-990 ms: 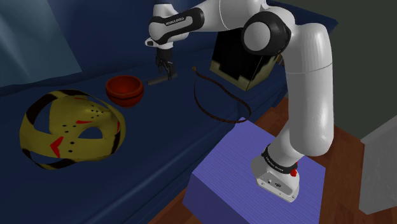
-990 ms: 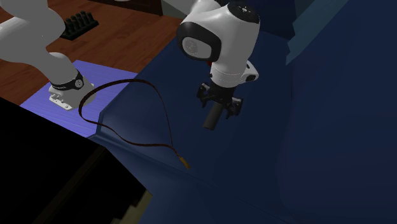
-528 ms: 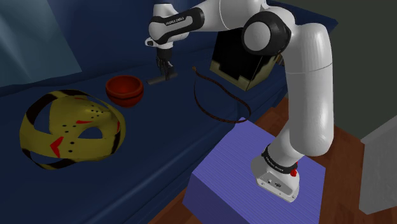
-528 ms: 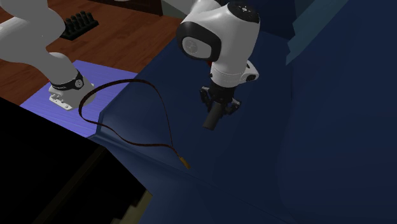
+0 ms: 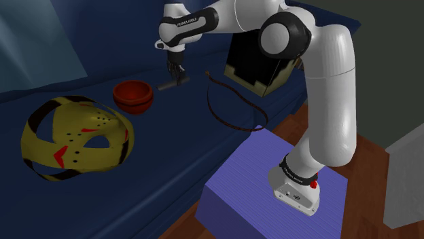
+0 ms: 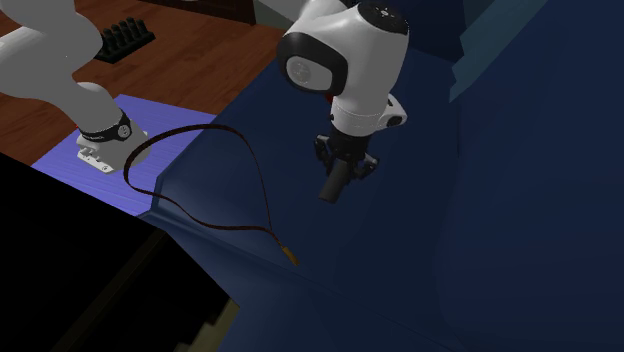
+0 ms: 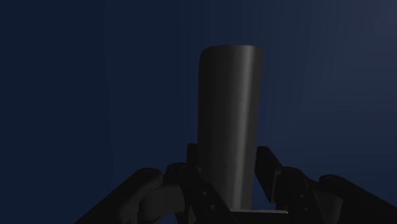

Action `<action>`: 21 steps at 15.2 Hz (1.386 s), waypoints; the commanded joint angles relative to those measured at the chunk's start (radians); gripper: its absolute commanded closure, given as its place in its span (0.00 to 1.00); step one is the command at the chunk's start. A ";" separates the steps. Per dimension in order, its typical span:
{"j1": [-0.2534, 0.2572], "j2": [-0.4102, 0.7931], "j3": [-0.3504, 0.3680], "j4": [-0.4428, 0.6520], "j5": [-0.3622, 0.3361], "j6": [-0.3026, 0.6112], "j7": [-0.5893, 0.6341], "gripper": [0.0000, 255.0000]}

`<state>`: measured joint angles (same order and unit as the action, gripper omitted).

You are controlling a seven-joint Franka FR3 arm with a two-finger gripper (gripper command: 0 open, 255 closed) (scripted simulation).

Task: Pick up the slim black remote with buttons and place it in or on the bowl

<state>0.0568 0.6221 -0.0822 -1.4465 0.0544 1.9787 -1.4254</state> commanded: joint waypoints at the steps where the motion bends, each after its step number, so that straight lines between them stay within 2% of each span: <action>1: 0.000 -0.007 -0.001 0.008 -0.001 -0.017 0.000 1.00; 21: -0.002 -0.071 -0.005 0.178 -0.007 -0.250 0.005 1.00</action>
<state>0.0549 0.5575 -0.0864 -1.2732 0.0475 1.7404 -1.4198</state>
